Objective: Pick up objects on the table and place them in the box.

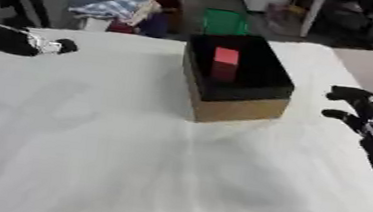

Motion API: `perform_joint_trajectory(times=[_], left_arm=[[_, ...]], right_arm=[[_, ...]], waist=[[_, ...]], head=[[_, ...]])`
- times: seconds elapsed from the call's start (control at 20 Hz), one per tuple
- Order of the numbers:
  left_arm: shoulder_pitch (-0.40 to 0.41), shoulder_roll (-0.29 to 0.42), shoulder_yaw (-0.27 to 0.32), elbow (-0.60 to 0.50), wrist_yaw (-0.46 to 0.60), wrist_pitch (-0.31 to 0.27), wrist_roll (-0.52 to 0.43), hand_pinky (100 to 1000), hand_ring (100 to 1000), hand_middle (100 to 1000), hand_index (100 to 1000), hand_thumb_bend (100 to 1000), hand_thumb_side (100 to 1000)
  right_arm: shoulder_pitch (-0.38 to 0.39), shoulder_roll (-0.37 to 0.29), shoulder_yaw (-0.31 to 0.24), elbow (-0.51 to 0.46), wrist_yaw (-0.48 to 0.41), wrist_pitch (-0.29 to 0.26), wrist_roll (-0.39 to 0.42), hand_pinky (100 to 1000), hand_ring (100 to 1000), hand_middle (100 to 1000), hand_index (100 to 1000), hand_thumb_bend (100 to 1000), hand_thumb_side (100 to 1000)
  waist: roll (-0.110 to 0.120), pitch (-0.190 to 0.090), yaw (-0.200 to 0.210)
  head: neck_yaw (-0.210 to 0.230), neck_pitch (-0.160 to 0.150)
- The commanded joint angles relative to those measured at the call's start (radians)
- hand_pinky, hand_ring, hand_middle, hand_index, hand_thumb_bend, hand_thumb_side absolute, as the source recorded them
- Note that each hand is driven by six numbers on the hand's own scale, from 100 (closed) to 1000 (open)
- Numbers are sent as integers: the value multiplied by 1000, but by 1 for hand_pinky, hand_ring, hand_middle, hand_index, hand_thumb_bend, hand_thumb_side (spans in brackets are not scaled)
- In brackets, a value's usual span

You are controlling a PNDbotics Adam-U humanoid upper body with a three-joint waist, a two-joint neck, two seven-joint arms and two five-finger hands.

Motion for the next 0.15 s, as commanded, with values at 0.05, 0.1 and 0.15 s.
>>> perform_joint_trajectory(times=[0.05,0.1,0.15], left_arm=[[11,30,26,-36,11,18,-5,600,642,608,719,816,158],[18,29,27,-36,13,18,-9,601,644,609,719,816,157],[23,27,27,-34,13,18,-13,602,644,609,719,816,157]], right_arm=[[-11,-19,-7,-25,-11,1,-5,788,1000,743,828,100,694],[-11,-18,-7,-24,-11,1,-5,788,1000,743,829,100,694],[-10,-16,-8,-24,-11,2,-6,788,1000,742,829,100,695]], waist=[[0,-9,0],[0,-9,-2],[-1,-9,-2]], head=[[7,13],[8,15],[9,18]])
